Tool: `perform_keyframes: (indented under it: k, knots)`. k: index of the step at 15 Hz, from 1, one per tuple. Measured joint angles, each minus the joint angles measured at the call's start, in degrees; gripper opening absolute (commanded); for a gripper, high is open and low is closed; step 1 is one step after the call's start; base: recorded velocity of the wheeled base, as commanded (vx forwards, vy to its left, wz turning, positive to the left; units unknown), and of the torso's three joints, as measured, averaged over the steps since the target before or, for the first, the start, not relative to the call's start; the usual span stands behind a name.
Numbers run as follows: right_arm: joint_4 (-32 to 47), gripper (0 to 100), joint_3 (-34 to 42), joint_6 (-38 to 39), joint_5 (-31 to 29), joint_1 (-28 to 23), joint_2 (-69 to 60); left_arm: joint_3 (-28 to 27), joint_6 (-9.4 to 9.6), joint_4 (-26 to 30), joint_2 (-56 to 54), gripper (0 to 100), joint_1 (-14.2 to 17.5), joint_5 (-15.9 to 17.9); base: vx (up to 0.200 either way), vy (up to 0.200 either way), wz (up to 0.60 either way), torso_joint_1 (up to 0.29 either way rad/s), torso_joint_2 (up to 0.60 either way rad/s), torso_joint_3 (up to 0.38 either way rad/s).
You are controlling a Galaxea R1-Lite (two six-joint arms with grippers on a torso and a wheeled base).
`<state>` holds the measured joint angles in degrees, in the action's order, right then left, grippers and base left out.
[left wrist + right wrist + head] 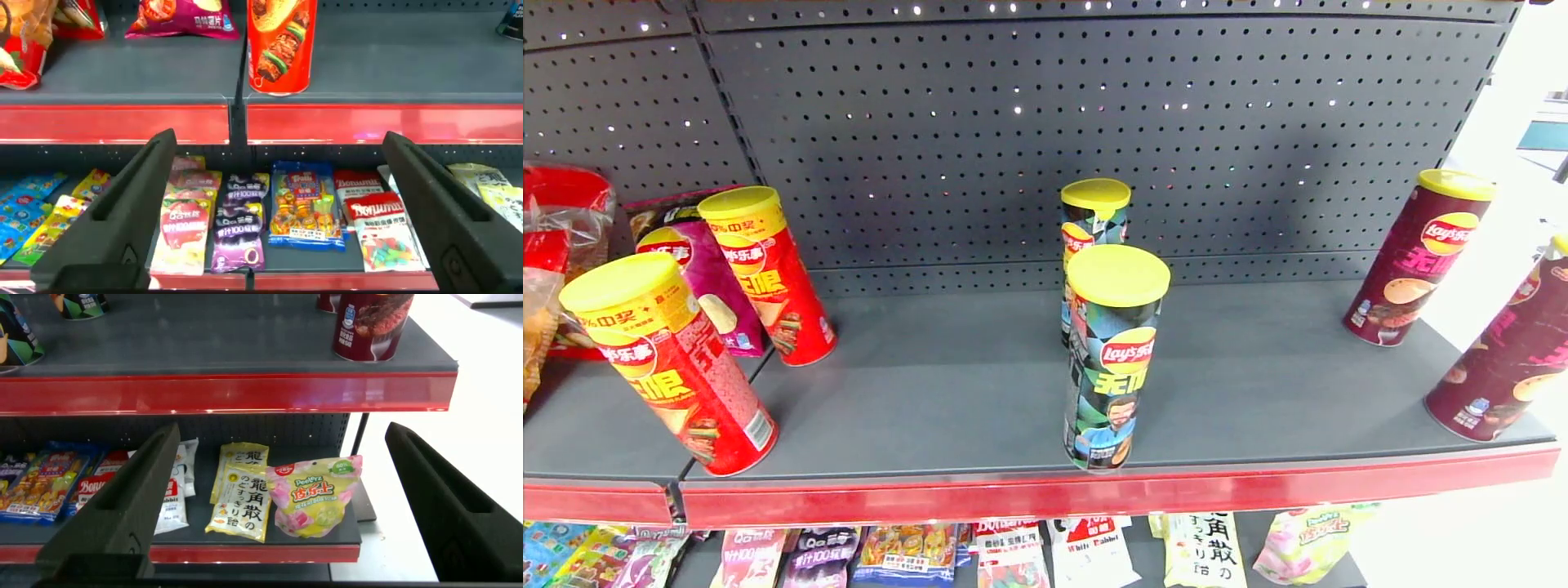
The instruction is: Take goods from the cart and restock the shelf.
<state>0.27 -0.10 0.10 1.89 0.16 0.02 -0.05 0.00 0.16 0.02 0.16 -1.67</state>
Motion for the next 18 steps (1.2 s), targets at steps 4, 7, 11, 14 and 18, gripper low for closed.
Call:
perform_keyframes:
  k: [4, 7, 11, 14, 18]
  knots:
    - [-0.02, 100, 0.00, -0.07, 0.10, -0.02, 0.00, 0.05, 0.00, 0.00, 0.00, 100, 0.00, 0.01, 0.000, 0.000, 0.00, 0.000, 0.00, 0.000]
    - [0.00, 100, 0.00, -0.41, 0.07, 0.00, 0.00, 0.05, 0.00, -0.02, 0.00, 100, 0.00, 0.01, 0.000, 0.000, 0.00, 0.000, 0.00, 0.000]
    - [-0.69, 100, -3.07, 0.30, 0.90, 0.35, 0.61, 0.05, 0.00, -0.02, 0.00, 100, 0.00, 0.01, 0.000, 0.000, 0.00, 0.000, 0.00, 0.000]
    - [-1.05, 100, -15.58, 3.93, 3.52, 1.99, 8.73, 0.05, 0.00, -0.05, 0.00, 100, 0.00, 0.01, 0.000, 0.000, 0.00, 0.000, 0.00, 0.000]
    - [-1.35, 100, -31.01, 1.76, 9.08, 10.07, 35.47, 0.05, 0.00, -0.05, 0.00, 100, 0.00, 0.04, 0.000, 0.000, 0.00, 0.000, 0.00, 0.000]
